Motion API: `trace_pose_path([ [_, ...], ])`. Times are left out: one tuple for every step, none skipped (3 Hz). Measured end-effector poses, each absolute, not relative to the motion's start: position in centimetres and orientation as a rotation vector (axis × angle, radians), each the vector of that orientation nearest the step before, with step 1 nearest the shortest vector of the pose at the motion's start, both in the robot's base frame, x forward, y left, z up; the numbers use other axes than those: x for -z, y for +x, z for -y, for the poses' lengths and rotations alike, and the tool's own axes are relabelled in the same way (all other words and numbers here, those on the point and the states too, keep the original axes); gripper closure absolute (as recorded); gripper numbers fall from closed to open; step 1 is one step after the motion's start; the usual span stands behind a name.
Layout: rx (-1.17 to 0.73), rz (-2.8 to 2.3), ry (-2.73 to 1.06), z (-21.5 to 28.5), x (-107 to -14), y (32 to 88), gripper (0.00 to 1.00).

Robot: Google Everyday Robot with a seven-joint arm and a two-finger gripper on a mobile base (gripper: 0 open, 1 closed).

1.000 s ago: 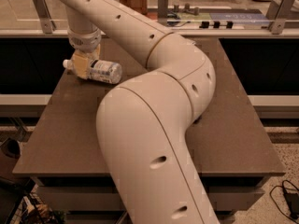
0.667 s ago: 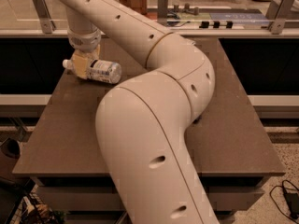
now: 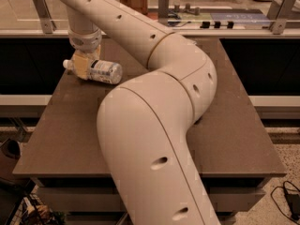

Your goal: Place blue plastic bottle upright

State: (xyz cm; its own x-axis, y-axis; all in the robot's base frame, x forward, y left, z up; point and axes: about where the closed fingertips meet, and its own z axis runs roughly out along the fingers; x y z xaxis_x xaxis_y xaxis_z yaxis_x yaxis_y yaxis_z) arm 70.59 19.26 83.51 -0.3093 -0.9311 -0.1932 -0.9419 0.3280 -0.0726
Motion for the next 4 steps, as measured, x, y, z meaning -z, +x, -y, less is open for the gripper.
trace_pose_path([
  [-0.096, -2.347, -1.657, -17.5, -85.4, 70.4, 1.00],
  [-0.121, -2.279, -1.591, -15.6, -87.8, 69.8, 1.00],
  [-0.147, -2.190, -1.534, -14.0, -89.8, 69.5, 1.00],
  [-0.191, -2.071, -1.490, -13.1, -91.8, 70.5, 1.00],
])
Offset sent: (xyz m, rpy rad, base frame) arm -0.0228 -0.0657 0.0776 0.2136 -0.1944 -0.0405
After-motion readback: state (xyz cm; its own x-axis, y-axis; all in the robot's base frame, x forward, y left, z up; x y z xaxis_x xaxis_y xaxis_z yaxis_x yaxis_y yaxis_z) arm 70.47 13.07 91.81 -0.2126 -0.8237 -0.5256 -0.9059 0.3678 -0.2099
